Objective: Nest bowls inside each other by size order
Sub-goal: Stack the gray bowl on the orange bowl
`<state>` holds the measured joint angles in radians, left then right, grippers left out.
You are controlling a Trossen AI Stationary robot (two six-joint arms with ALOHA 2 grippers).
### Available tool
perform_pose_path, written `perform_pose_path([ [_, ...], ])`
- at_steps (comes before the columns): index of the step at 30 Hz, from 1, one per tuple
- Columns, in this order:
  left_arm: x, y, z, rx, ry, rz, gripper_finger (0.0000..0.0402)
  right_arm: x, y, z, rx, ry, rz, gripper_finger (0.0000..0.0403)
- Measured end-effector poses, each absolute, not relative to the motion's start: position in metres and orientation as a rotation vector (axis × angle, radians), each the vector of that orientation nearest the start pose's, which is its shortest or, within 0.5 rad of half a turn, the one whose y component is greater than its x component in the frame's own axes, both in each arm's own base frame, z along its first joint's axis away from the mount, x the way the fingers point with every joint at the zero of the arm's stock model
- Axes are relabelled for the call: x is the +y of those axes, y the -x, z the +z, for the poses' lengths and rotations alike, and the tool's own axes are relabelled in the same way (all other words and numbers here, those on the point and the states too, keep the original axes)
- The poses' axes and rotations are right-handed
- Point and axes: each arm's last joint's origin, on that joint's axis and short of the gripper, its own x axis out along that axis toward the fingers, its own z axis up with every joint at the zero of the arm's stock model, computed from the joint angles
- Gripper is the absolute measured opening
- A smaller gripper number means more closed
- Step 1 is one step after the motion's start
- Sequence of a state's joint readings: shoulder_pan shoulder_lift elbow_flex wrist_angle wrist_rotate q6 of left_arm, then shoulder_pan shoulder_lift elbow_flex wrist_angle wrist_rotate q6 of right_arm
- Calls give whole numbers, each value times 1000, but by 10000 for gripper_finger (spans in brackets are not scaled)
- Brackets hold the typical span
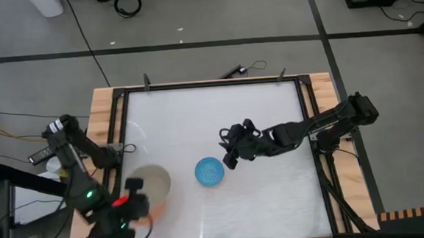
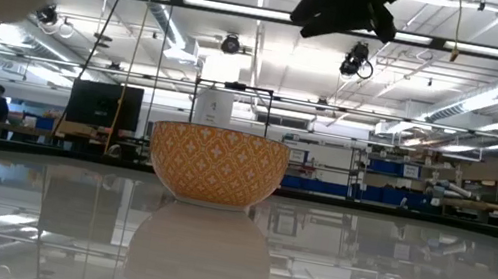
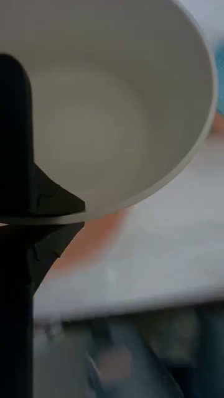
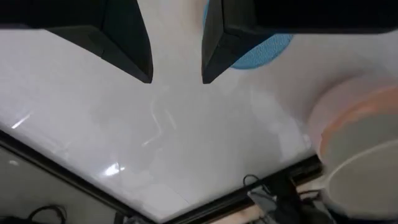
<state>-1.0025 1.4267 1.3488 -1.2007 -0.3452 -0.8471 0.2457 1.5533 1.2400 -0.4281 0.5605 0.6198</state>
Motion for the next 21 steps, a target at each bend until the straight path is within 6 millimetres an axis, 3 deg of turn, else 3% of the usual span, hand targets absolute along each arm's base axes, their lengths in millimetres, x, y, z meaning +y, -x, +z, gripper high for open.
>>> perform_pose_path([
  [3, -233, -132, 306, 1043, -30, -117, 5, 77, -330, 282, 565, -282, -488, 144],
  [8, -248, -115, 289, 1035, -41, -21, 5, 84, -328, 282, 554, -279, -485, 144],
  [14, -264, -114, 265, 1126, -62, 28, 11, 90, -328, 280, 557, -291, -479, 144],
  [21, -273, -121, 256, 1122, -17, 40, 68, 88, -331, 270, 624, -283, -463, 147],
])
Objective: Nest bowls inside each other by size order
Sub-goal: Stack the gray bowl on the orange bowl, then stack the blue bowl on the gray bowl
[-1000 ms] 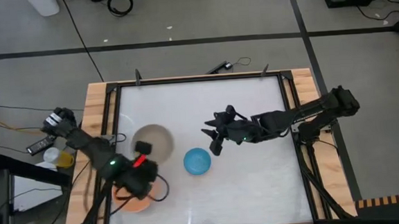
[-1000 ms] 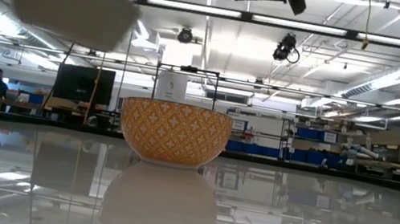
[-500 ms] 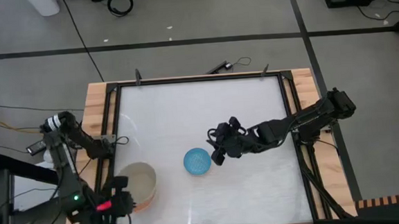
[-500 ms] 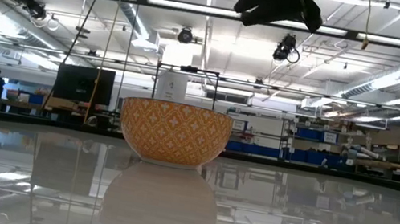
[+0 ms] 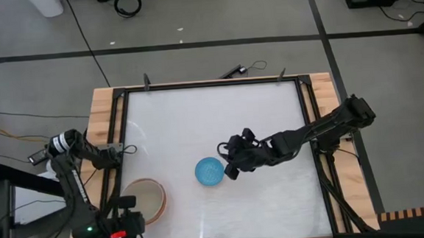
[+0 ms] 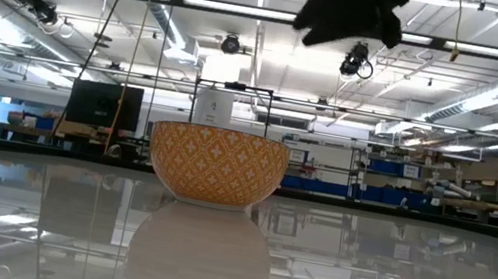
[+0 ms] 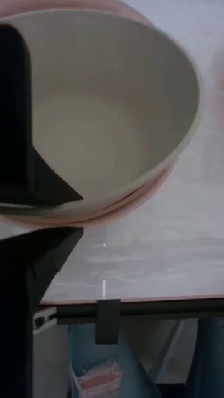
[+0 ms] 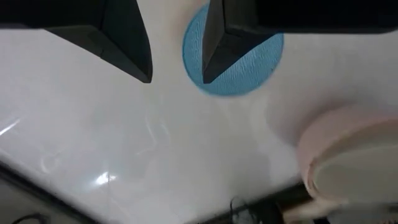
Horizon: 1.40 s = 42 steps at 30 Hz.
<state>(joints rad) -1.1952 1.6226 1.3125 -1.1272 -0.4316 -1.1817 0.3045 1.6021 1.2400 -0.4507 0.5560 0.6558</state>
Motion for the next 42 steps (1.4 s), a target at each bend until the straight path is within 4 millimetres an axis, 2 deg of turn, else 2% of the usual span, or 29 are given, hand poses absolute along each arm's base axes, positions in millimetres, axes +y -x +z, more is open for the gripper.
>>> perform_pose_path([
  [6, -270, -127, 257, 1125, 9, 58, 158, 88, -344, 240, 742, -277, -446, 163],
  [11, -270, -136, 257, 1125, 31, 38, 232, 84, -358, 208, 834, -286, -456, 185],
  [16, -263, -140, 258, 1149, -14, 42, 279, 75, -366, 185, 897, -290, -488, 201],
  [21, -245, -147, 273, 1090, -22, 122, 290, 63, -372, 166, 970, -328, -477, 199],
  [25, -229, -154, 290, 993, 0, 162, 291, 57, -376, 161, 989, -365, -455, 181],
  [30, -215, -158, 300, 960, 18, 195, 291, 56, -377, 162, 995, -373, -432, 138],
  [34, -211, -162, 299, 941, -15, 235, 291, 58, -378, 162, 984, -352, -409, 83],
  [37, -206, -175, 297, 859, -137, 279, 291, 62, -382, 165, 932, -324, -374, 26],
  [38, -205, -181, 295, 850, -202, 275, 291, 63, -385, 167, 906, -318, -355, 17],
  [42, -202, -208, 285, 871, -499, 186, 291, 68, -396, 175, 772, -355, -290, 22],
])
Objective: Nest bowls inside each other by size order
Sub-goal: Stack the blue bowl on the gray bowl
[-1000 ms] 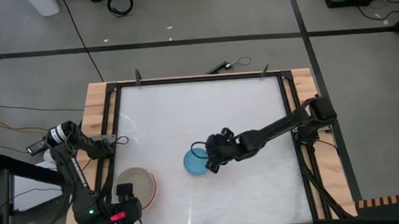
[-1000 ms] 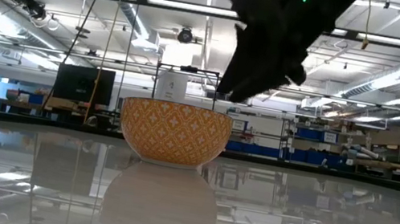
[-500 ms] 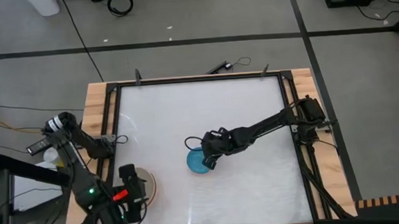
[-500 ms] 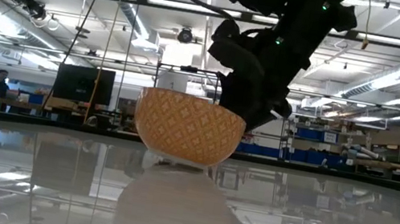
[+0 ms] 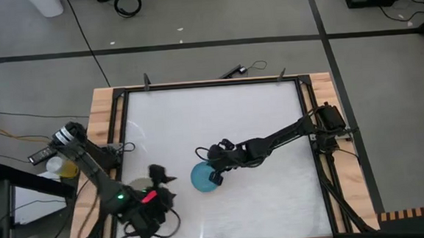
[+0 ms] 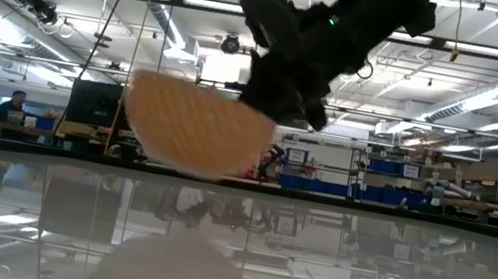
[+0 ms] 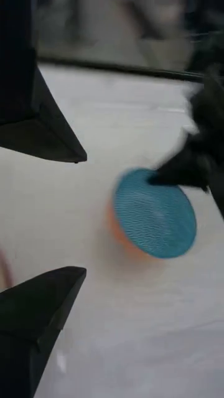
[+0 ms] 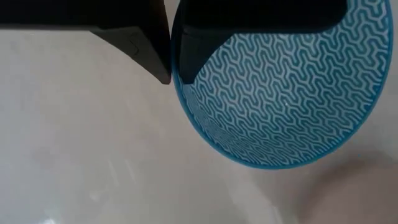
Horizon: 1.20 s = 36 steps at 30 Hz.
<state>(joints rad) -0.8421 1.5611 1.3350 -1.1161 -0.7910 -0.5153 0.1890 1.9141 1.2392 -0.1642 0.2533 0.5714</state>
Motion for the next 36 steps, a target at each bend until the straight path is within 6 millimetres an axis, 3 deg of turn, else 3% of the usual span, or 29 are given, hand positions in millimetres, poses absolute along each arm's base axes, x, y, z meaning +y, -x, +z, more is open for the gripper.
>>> perform_pose_path([
  [6, -201, -242, 265, 943, -841, 10, 290, 67, -403, 182, 692, -370, -225, 17],
  [11, -196, -259, 248, 1032, -975, -90, 273, 65, -404, 182, 692, -342, -215, 17],
  [22, -180, -302, 227, 1055, -798, -274, 153, 66, -404, 182, 696, -216, -166, 17],
  [30, -165, -310, 224, 1122, -650, -295, 78, 69, -404, 183, 695, -186, -149, 22],
  [34, -165, -310, 224, 1121, -655, -307, 19, 70, -405, 186, 662, -194, -139, 48],
  [36, -165, -310, 223, 1126, -652, -301, 11, 71, -406, 189, 648, -196, -140, 64],
])
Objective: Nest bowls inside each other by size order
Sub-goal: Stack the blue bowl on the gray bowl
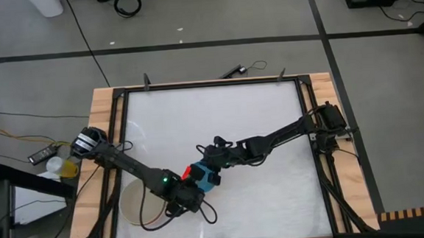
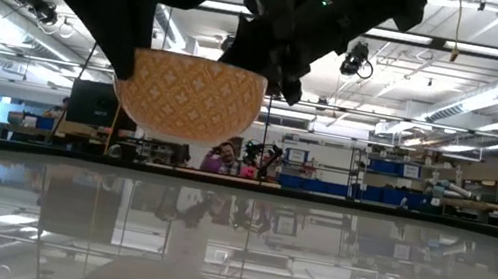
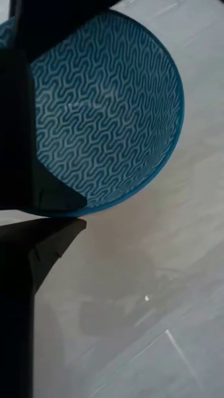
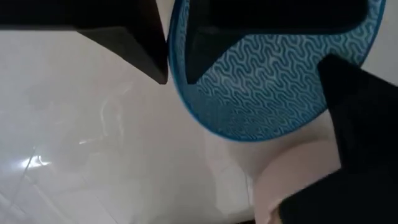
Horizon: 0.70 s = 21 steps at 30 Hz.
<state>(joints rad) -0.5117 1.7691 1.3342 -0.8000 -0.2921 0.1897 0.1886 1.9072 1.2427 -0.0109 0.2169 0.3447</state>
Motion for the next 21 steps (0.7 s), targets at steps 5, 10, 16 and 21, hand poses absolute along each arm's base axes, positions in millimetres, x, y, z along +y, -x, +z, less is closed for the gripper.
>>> perform_pose_path([
  [5, -166, -298, 223, 1195, -681, -219, 6, 70, -401, 195, 635, -208, -245, 99],
  [10, -172, -264, 229, 1386, -711, -72, 4, 69, -386, 215, 594, -147, -445, 106],
  [16, -189, -216, 252, 1489, -662, 125, 3, 69, -374, 243, 524, -152, -472, 106],
  [21, -205, -182, 275, 1391, -571, 174, 3, 70, -372, 243, 536, -157, -471, 107],
])
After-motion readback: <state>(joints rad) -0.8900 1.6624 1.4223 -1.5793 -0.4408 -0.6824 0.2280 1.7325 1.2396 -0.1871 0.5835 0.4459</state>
